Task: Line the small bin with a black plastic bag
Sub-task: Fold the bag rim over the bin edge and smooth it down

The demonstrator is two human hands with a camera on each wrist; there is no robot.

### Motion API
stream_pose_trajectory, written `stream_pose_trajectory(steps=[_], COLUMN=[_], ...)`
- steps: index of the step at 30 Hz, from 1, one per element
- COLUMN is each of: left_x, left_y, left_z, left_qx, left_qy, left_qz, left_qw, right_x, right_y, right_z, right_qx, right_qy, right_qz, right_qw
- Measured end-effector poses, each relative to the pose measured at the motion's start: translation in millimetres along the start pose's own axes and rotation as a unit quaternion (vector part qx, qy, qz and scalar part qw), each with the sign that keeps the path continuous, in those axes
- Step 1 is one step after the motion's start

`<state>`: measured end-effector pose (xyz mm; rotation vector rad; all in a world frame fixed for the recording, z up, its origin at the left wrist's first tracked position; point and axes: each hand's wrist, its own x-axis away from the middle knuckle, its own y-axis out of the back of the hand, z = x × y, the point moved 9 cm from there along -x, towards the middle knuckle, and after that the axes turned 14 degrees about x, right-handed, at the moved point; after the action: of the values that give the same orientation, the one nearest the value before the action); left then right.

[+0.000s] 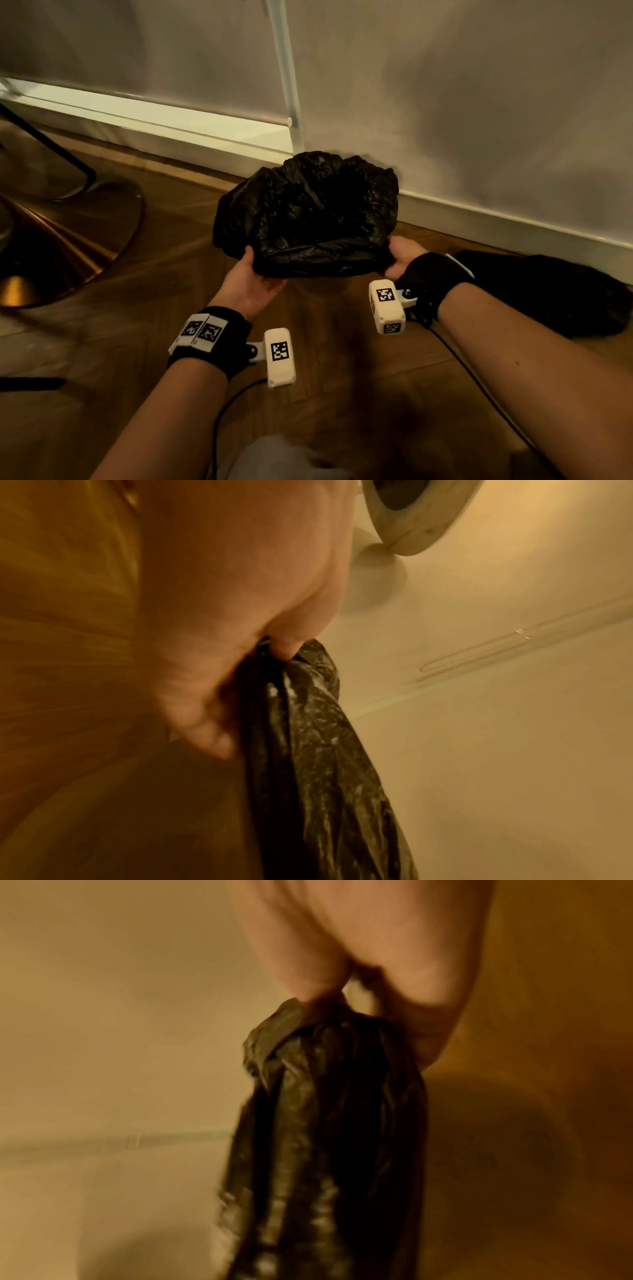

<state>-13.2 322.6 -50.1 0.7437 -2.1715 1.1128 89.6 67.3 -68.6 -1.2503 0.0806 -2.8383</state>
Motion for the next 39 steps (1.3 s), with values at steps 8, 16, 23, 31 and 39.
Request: stream_pose_trajectory(steps=[8,16,23,31,39], left_x=[-1,5,14,24,28], left_y=[-20,-43,-8,-34,-52], left_z=[-29,-80,-9,20,21], left_qx=[-0.15,-0.076,-0.158,-0.099,-0.058], left_qy=[-0.108,-0.161,0.035,0.028,-0.003], left_qz=[-0.001,0.013,0.051,0.098,0.115], left_qw=[0.983,0.984,0.986,0.99,0.992], right_x=[31,39,62,53,60], right_y=[5,-44,-88,-42,-75], right_z=[82,32,9,-42,-2], right_qx=[0.094,0.049,-0.119,-0.159,-0.18], right_qy=[0.178,0.081,0.052,0.011,-0.009], right_qz=[-0.037,0.069,0.127,0.0,0.24], right_qw=[0.979,0.993,0.983,0.987,0.954])
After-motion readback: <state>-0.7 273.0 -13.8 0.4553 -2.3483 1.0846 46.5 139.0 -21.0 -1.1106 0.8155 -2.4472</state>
